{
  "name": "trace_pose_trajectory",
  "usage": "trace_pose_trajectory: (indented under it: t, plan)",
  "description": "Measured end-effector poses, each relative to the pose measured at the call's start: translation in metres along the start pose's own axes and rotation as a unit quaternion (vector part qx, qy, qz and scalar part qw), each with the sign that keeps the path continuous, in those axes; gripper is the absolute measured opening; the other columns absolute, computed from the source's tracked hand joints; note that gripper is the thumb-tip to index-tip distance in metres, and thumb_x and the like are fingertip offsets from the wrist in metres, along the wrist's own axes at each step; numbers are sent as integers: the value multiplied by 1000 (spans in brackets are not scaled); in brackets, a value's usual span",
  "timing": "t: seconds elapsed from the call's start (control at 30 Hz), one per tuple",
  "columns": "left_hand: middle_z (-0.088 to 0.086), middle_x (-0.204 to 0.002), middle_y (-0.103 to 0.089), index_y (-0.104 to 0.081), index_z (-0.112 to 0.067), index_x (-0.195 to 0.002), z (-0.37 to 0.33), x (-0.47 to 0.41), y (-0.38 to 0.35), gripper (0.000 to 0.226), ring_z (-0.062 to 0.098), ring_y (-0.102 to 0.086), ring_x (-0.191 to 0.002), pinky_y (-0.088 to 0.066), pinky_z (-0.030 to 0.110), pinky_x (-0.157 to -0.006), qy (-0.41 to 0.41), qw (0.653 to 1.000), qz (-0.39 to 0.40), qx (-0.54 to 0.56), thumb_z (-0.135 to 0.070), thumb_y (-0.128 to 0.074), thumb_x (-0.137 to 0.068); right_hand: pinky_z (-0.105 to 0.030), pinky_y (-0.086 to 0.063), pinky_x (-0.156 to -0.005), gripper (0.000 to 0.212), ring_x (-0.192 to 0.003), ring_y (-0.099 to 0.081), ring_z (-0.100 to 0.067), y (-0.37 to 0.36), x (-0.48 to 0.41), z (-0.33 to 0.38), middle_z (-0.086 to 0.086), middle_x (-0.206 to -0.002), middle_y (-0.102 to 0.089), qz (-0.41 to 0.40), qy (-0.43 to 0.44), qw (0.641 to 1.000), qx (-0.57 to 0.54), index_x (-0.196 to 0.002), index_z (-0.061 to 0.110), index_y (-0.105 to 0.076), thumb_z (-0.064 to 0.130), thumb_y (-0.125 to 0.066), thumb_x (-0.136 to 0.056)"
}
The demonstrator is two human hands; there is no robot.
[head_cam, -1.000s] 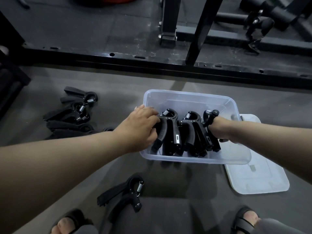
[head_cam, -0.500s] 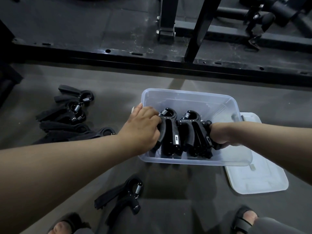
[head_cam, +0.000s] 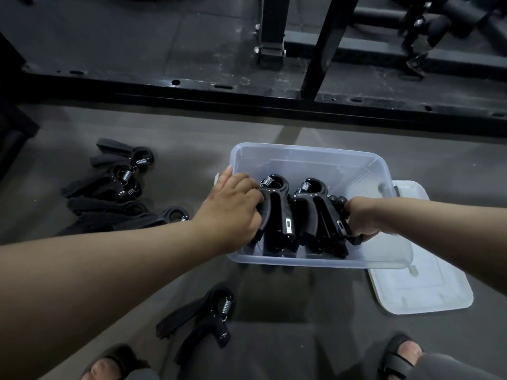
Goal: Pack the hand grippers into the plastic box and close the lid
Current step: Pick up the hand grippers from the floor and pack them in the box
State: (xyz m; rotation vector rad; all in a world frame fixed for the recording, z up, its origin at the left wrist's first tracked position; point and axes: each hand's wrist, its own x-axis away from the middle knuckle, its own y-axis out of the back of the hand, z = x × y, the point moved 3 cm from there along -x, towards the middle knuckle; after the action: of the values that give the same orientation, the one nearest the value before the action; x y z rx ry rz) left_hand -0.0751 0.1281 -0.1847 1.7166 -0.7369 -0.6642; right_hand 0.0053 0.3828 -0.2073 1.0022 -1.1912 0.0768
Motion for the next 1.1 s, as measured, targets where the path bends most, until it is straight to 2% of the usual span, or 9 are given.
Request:
trace_pose_trajectory:
  t: [0.1,0.23,0.3,0.4,0.6,0.73,0.87,1.03,1.1]
  plan:
    - [-1,-134,-53,-64,-16,-118,0,0,0,43,19,-32,-136,6,38,-121,-2,1000,2,6,-28,-40,-85,-23,-56,-54,21,-71,-64,-17,7,6,2,-3,-80,-62,-18,37,999,23,-102,6,-64,4,-64,-82]
    - [-2,-130,-55,-66,-15,-113,1,0,1,45,19,-35,-133,7,38,-120,-3,1000,2,13,-30,-38,-81,-30,-60,-60,34,-57,-67,-19,2,6,-1,-10,-79,-62,5,30,999,37,-113,3,-56,-1,-66,-81]
    - [-2,-128,-56,-67,-15,-112,0,0,0,45,20,-37,-132,7,38,-120,-5,1000,4,8,-30,-38,-81,-12,-49,-43,28,-48,-57,-12,0,12,0,-3,-68,-54,-29,46,995,89,-106,0,-60,1,-66,-79]
    - [-2,-127,-56,-66,-15,-113,1,0,0,45,20,-37,-132,6,38,-121,-6,1000,6,9,-29,-38,-81,-3,-37,-39,4,-60,-51,-13,1,20,5,3,-61,-44,-65,89,980,164,-86,8,-58,10,-61,-84]
    - [0,-125,-58,-68,-13,-110,1,0,1,42,21,-39,-130,2,40,-121,-2,1000,-4,19,-27,-41,-80,-16,-47,-46,17,-54,-56,-8,7,8,4,2,-70,-60,-15,98,983,157,-72,20,-57,11,-66,-82]
    - [5,-130,-56,-67,-9,-112,4,2,2,44,22,-39,-133,-2,38,-121,12,997,-33,76,-22,-41,-79,-5,-34,-36,5,-55,-52,-9,7,11,6,6,-69,-58,-25,103,963,246,-83,15,-61,13,-66,-83]
    - [5,-133,-55,-66,-9,-113,3,1,0,45,22,-37,-136,-2,39,-121,8,997,-25,75,-23,-40,-79,-9,-30,-30,16,-67,-54,-20,6,9,6,0,-73,-59,-88,119,939,311,-97,9,-67,12,-63,-82]
    - [5,-134,-55,-66,-9,-114,3,2,0,44,23,-36,-137,-2,39,-121,13,997,-24,75,-22,-41,-79,-23,-39,-56,10,-76,-54,-20,10,8,8,-2,-86,-65,-70,133,925,350,-92,14,-67,13,-62,-84]
    - [7,-135,-54,-65,-7,-114,4,3,2,40,23,-36,-137,-3,38,-121,16,994,-39,106,-16,-45,-80,-21,-36,-62,9,-76,-50,-21,15,9,12,0,-74,-54,-85,133,906,392,-83,14,-61,9,-54,-85]
